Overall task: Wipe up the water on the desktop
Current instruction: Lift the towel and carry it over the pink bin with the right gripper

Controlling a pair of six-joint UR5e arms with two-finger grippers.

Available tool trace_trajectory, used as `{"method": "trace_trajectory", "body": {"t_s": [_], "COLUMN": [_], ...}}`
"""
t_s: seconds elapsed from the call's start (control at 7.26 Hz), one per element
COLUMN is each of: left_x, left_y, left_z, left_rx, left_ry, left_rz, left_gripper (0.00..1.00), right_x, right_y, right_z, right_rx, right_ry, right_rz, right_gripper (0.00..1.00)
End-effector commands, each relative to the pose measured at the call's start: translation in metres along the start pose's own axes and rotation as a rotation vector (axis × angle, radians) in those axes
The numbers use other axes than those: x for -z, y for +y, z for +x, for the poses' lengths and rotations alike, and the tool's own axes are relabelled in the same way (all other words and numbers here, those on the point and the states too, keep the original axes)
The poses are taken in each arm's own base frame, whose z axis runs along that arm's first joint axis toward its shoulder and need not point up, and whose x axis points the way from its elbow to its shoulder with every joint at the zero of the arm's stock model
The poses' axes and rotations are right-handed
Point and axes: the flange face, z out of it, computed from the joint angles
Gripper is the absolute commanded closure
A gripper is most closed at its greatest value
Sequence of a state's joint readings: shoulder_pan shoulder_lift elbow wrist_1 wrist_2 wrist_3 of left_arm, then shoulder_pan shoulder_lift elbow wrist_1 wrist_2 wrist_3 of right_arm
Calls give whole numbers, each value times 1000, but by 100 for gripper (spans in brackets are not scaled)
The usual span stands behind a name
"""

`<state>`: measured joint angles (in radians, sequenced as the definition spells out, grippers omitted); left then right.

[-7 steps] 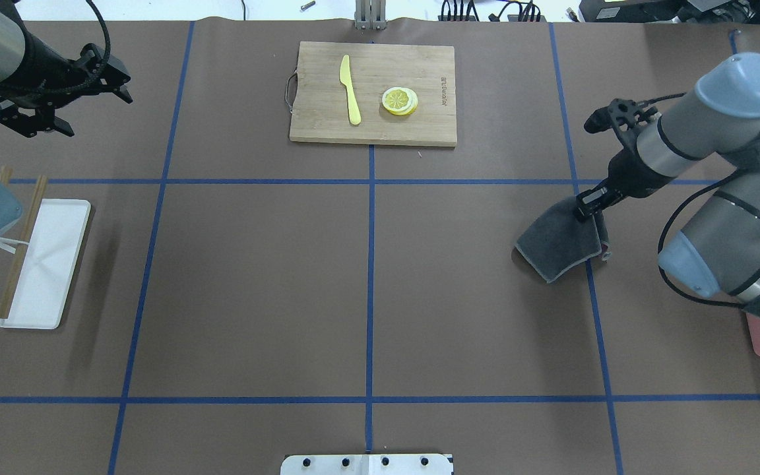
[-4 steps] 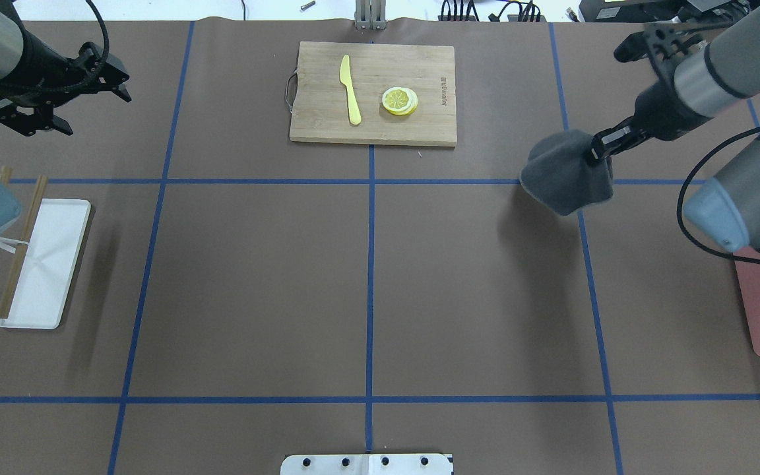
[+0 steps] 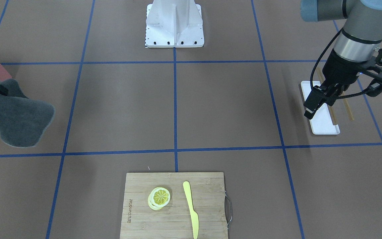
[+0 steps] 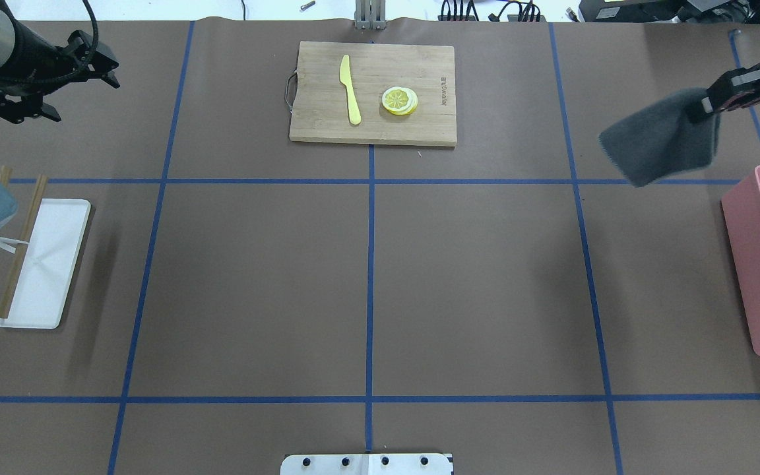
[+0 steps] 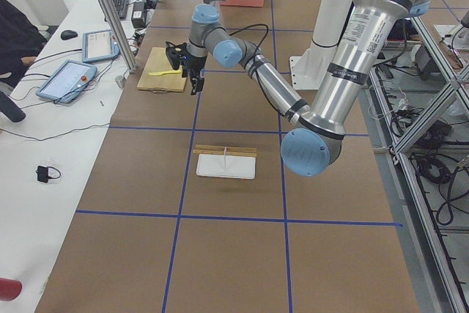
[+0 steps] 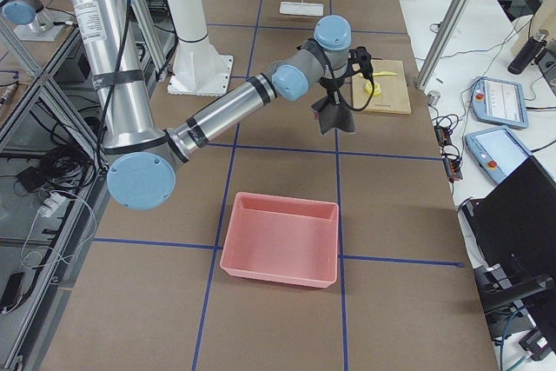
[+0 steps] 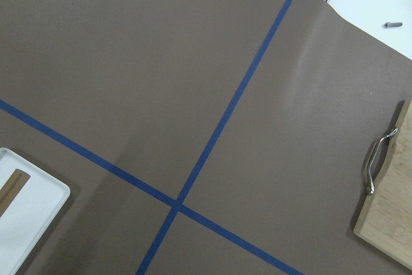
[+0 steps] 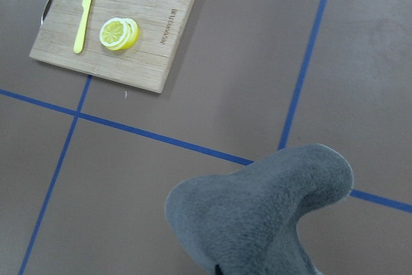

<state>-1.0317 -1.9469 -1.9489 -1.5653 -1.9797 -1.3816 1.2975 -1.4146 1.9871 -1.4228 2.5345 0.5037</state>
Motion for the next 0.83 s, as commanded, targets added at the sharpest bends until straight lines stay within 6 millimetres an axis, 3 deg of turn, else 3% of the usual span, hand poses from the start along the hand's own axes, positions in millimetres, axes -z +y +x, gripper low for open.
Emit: {"method": "trace_trajectory", "body": {"t_s": [0.0,0.14,0.41,0.69], "left_x": [-8,-10,-16,-15], "left_y": [-1,-2,-1,0], "left_z": [-1,-3,-14,-13], "left_rx": [4,6,11,10], "left_ry": [-15,-21,-38,-35], "left_rz": [-2,-3,-7,-9], "left_gripper": [2,2,2,2], "right_x": [26,30,39,55], "right_y": [62,101,163,181], "right_z": [77,124,184,217], "right_rx": [-119,-85,-31,33], "right_ry": [12,47,125,238], "right_rz": [-19,-35,-59,-140], "right_gripper": [100,100,100,100]}}
